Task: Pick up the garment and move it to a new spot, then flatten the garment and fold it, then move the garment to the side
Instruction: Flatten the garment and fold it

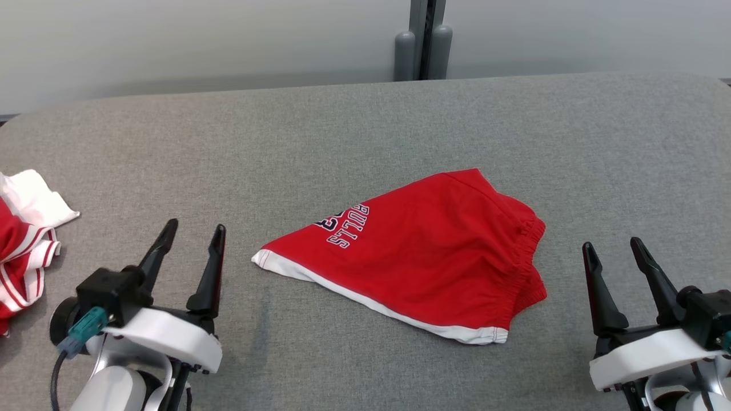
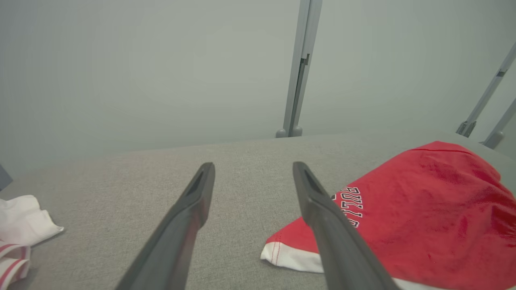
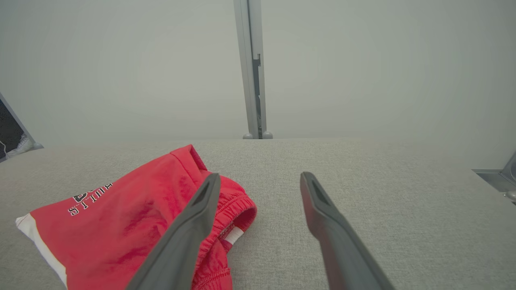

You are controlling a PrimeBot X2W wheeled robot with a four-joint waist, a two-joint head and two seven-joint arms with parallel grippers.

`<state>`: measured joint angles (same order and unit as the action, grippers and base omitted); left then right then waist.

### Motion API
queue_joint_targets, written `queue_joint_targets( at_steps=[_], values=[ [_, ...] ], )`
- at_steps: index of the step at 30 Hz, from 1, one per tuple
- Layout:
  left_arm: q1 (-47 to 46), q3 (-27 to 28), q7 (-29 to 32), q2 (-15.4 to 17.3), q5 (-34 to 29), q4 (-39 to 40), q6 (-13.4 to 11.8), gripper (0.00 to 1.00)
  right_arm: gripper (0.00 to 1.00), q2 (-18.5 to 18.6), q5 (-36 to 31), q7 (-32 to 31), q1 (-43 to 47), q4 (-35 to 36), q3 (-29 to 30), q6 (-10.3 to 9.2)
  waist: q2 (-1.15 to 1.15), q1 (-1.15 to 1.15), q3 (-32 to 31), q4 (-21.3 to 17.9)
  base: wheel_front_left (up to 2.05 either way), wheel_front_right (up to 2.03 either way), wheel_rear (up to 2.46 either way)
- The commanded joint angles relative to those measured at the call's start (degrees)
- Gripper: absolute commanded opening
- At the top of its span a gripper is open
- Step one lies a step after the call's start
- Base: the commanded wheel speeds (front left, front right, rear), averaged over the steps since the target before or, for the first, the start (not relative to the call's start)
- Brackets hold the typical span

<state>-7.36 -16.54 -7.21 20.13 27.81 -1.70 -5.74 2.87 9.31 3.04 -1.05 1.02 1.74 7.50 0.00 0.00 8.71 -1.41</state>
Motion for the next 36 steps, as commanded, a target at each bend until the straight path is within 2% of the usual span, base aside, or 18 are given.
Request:
queue_joint_targets(
  at_steps=[1,9,18,19,20,21,22,30,32,36],
  values=[
    [-1.54,-0.72,1.05,-0.17,0.36,-1.36,0.84,1.0,1.0,0.19,0.0,0.03,-0.94,0.15,0.16,-0.01,0.0,0.0,1.05,0.03,0.0,0.0,0.0],
    [-8.59,-5.02,7.65,-2.37,2.96,-13.68,5.76,1.0,1.0,0.21,0.68,0.97,-2.76,-1.1,-1.69,-0.01,0.0,0.0,4.62,-1.64,0.0,0.0,0.0],
    [-12.63,-6.96,10.41,-3.23,3.98,-23.69,8.4,1.0,1.0,0.2,0.82,1.74,-3.46,-2.2,-2.43,-0.01,0.0,0.0,5.62,-3.33,0.0,0.0,0.0],
    [-12.91,-7.19,10.72,-3.27,4.06,-24.47,8.68,0.9,1.0,0.2,0.8,1.73,-3.48,-2.26,-2.57,-0.01,0.0,0.0,5.65,-3.52,0.0,0.0,0.0],
    [-13.25,-7.28,10.87,-3.38,4.14,-25.13,8.78,0.43,1.0,0.2,0.77,1.77,-3.44,-2.32,-2.76,-0.01,0.0,0.0,5.64,-3.66,0.0,0.0,0.0],
    [-13.57,-7.33,10.8,-3.41,4.1,-25.68,9.0,0.13,1.0,0.2,0.71,1.8,-3.29,-2.33,-2.96,-0.01,0.0,0.0,5.65,-3.8,0.0,0.0,0.0],
    [-13.77,-7.36,10.53,-3.37,4.16,-26.12,9.18,0.0,1.0,0.19,0.66,1.76,-3.12,-2.34,-3.24,-0.01,0.0,0.0,5.68,-3.93,0.0,0.0,0.0],
    [-14.8,-7.72,9.51,-3.44,4.46,-28.64,9.7,0.0,1.0,0.49,0.48,-0.05,-0.6,-1.6,-8.52,-0.01,0.0,0.0,5.7,-4.36,0.0,0.0,0.0],
    [-15.35,-7.86,9.08,-3.6,4.51,-29.31,9.72,0.0,1.0,0.79,1.19,-1.12,1.41,-1.8,-12.09,-0.01,0.0,0.0,5.85,-4.22,0.0,0.0,0.0],
    [-15.8,-7.96,8.63,-3.69,4.52,-29.8,9.81,0.0,1.0,1.3,2.21,-2.12,2.94,-2.95,-15.46,-0.01,0.0,0.0,6.1,-4.07,0.0,0.0,0.0]
  ],
)
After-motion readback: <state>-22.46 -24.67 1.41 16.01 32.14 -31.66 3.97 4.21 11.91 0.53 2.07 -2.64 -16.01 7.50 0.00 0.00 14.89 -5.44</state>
